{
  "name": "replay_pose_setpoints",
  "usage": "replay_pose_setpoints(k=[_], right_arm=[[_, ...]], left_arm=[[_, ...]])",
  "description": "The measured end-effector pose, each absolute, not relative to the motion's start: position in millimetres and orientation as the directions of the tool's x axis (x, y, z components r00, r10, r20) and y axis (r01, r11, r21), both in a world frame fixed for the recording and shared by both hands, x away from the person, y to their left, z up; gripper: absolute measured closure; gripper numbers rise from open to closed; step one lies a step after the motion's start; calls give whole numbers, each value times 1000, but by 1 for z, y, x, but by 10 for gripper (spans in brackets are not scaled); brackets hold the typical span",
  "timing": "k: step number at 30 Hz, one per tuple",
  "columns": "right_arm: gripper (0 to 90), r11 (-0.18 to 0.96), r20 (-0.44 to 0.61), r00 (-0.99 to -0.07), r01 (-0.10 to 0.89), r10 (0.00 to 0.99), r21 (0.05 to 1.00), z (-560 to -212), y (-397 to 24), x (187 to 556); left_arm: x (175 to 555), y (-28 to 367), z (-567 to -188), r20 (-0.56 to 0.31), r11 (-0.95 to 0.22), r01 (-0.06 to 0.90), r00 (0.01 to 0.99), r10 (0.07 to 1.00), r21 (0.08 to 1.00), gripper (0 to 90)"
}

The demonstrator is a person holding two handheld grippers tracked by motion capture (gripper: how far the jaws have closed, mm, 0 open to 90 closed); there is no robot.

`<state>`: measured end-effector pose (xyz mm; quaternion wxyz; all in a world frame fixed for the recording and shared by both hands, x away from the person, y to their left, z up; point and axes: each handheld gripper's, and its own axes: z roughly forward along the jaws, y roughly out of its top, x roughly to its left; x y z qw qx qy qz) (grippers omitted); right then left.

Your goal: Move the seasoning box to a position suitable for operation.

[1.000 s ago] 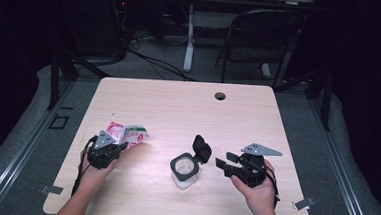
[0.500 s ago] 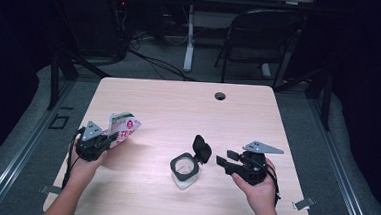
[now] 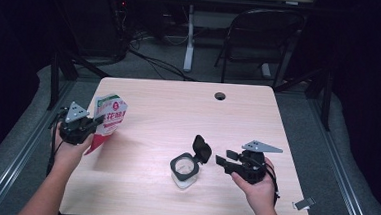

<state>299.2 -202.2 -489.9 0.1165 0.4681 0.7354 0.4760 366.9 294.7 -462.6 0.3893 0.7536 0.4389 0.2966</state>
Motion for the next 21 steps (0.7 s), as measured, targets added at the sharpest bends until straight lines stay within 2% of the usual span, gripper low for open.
replay_pose_setpoints(k=[11,21], right_arm=[[492,95,282,-526,580,803,809,-490,-204,300],[491,108,274,-537,575,798,811,-488,-204,299]], left_arm=[[363,292,-444,87,-301,409,465,881,861,900],[356,260,-438,80,-325,377,539,839,867,900]])
